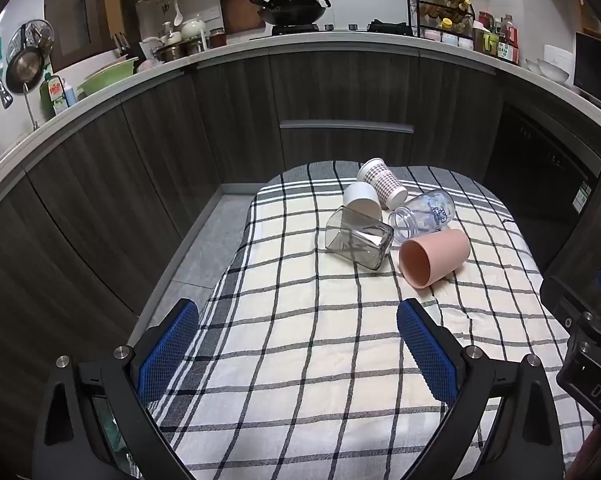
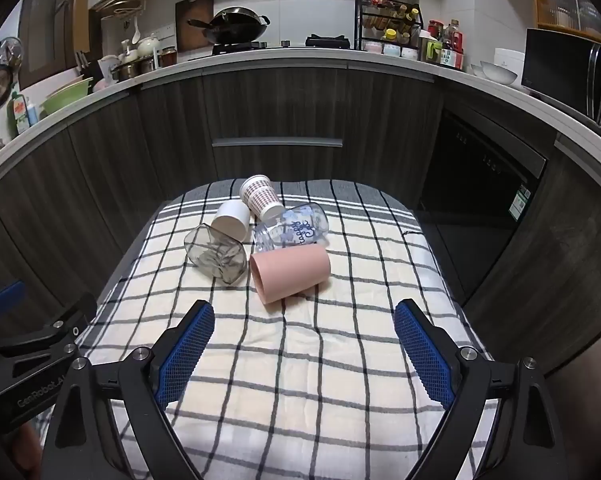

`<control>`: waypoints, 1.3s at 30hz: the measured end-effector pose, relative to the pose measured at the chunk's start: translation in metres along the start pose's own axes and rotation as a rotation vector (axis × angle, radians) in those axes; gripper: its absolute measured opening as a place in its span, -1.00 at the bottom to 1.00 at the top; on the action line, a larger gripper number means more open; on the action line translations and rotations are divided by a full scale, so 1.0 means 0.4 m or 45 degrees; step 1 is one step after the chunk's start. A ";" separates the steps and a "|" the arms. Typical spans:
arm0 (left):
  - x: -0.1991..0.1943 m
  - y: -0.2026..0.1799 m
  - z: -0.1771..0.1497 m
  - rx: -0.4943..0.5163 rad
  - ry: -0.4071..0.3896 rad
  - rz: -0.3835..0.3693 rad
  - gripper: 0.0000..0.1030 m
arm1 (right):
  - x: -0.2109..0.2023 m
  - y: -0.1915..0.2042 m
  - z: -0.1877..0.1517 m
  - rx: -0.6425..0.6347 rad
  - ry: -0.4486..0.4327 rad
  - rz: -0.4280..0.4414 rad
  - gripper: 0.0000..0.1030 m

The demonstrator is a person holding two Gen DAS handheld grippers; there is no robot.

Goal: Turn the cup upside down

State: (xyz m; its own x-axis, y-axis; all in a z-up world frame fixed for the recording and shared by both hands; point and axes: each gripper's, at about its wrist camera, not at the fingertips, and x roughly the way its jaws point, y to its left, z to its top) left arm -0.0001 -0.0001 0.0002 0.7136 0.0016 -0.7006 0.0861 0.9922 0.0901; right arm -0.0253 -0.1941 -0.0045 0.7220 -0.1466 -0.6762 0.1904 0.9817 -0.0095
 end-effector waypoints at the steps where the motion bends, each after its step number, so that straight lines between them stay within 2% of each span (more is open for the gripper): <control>1: -0.001 0.000 0.000 0.001 -0.003 -0.001 0.96 | 0.000 0.000 0.000 0.001 -0.002 0.001 0.78; 39: 0.015 -0.006 -0.003 -0.010 0.020 -0.029 0.96 | 0.000 0.000 0.001 0.006 -0.005 0.006 0.78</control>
State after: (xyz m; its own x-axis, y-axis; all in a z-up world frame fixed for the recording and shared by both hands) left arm 0.0031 -0.0024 -0.0050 0.7007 -0.0192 -0.7132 0.0966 0.9930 0.0682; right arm -0.0250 -0.1941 -0.0040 0.7253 -0.1426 -0.6736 0.1903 0.9817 -0.0030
